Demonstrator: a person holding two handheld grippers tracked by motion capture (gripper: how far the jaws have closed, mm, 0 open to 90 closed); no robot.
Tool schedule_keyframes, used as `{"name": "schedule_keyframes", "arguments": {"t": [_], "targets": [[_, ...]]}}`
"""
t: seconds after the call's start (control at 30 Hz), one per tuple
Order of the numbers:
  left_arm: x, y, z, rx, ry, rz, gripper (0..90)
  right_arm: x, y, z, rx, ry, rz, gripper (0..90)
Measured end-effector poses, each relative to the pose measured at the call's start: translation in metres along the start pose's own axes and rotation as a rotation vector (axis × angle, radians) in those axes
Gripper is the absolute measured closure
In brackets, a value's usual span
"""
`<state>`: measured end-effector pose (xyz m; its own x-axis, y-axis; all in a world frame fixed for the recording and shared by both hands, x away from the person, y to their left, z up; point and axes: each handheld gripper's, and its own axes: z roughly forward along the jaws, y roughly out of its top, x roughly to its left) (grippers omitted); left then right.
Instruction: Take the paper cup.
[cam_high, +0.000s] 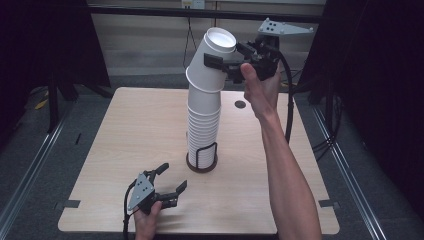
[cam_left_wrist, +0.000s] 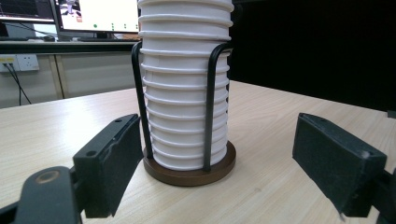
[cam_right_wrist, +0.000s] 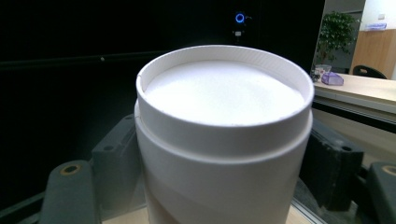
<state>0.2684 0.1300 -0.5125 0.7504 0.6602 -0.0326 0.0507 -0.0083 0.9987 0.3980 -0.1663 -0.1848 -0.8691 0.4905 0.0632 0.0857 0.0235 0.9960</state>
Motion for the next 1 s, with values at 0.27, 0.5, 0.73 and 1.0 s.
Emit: {"name": "schedule_keyframes", "arguments": {"t": [0.27, 0.5, 0.73, 1.0], "targets": [[0.000, 0.000, 0.000, 0.000, 0.000, -0.001, 15.7, 0.000, 0.001, -0.006, -0.042, -0.001, 0.004, 24.1], [0.000, 0.000, 0.000, -0.005, 0.003, -0.001, 15.8, 0.000, 0.001, -0.012, -0.072, 0.001, 0.011, 24.2], [0.000, 0.000, 0.000, -0.006, 0.003, -0.001, 15.8, 0.001, -0.001, -0.020, -0.110, 0.001, 0.028, 24.2], [-0.002, 0.000, 0.001, -0.003, -0.001, -0.021, 15.7, 0.001, 0.003, -0.029, -0.123, -0.009, 0.023, 24.2]]}}
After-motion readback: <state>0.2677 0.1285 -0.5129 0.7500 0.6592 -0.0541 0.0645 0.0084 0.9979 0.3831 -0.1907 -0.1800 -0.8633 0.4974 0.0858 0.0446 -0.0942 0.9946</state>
